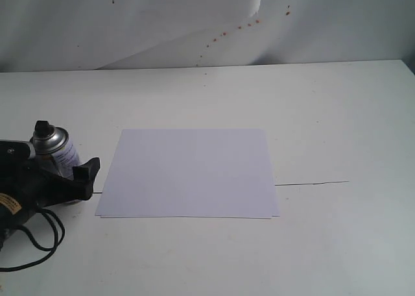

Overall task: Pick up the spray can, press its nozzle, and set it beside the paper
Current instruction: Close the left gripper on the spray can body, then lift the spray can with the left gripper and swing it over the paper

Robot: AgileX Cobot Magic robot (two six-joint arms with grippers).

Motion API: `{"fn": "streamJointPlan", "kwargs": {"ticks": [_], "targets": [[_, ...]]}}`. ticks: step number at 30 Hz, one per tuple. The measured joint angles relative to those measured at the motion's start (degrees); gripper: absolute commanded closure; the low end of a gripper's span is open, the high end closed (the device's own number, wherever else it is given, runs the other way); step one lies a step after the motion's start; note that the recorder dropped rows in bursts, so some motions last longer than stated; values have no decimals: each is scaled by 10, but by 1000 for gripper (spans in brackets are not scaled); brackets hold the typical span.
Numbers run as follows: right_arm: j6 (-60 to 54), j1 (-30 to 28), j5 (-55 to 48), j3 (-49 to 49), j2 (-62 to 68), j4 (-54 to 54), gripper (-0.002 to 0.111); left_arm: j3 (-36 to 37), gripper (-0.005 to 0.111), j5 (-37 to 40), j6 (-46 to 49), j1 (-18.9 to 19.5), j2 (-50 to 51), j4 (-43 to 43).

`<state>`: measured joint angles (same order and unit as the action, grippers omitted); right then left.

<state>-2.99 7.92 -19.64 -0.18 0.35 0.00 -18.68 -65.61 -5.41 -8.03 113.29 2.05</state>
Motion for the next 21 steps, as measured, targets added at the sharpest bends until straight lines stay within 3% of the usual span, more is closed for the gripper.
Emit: {"fn": "streamJointPlan", "kwargs": {"ticks": [16,19,21], "targets": [[0,0,0,0,0,0,108,0,4,0,0,0,0,-12],[0,0,0,0,0,0,108,0,22,0,0,0,0,-14],[0,0,0,0,0,0,108,0,49,0,0,0,0,-16]]}}
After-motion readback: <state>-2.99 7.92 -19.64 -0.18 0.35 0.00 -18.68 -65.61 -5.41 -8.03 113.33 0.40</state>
